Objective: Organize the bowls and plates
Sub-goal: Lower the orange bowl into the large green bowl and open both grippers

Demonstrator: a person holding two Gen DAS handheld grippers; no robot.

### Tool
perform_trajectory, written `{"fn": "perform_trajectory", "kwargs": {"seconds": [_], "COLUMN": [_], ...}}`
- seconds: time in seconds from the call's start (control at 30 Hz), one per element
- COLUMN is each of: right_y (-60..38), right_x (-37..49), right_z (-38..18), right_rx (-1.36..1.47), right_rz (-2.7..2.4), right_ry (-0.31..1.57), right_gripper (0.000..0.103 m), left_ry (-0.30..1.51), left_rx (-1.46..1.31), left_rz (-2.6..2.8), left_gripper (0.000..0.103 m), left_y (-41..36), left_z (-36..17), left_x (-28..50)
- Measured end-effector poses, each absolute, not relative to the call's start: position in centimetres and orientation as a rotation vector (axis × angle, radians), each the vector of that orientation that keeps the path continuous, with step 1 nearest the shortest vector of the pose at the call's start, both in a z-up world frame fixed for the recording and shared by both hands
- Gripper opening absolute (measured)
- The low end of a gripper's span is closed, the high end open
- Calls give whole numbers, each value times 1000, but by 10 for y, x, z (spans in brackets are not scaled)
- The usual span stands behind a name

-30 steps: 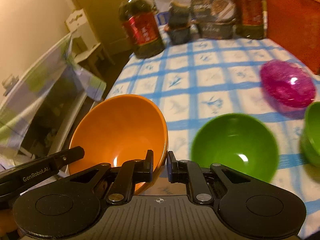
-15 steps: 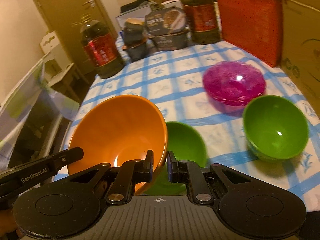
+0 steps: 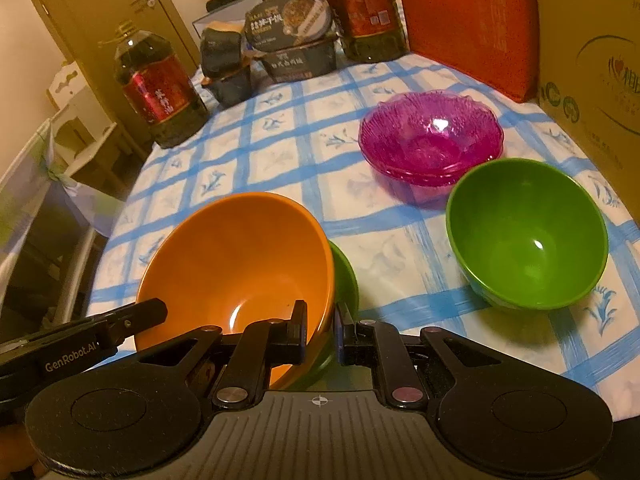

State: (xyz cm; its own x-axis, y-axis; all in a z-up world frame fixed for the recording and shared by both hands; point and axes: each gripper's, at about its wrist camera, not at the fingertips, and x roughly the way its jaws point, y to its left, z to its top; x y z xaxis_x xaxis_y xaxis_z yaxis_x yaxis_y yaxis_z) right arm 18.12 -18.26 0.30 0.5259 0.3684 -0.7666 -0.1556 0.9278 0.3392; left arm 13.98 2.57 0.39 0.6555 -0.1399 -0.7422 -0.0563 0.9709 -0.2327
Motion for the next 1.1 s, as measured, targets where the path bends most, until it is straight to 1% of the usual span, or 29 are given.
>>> {"fn": "perform_trajectory", "kwargs": {"seconds": [0.47,0.87,0.9,0.97,1.0,1.03,1.1], "right_y": [-179,-174,-173,-174,-175,-175,-177], "right_x": [193,194,194,194,194,194,191], "right_z": [-15,-17,-17,-16,-16,-15,-13], "right_rx": [206,166,155,161,175,185,186], "right_rz": [303,300,303,320,329,332,329], "right_ry": [998,986,985,978,975,970,955], "right_gripper": [13,14,15,29,42,48,49], "left_ry": [890,900,903,903,901,899,885], "left_rx": [-237,-240,-240,-236,-239,-240,-239], "left_rz": [-53,-50,-48,-39,-34,-29,-20], "left_gripper": [8,8,9,9,9,10,10], "left_y": [24,25,25,24,25,25,27], "left_z": [-18,-23,-24,-26,-26,-25,-22], "left_x": [154,157,158,159,159,158,155]}}
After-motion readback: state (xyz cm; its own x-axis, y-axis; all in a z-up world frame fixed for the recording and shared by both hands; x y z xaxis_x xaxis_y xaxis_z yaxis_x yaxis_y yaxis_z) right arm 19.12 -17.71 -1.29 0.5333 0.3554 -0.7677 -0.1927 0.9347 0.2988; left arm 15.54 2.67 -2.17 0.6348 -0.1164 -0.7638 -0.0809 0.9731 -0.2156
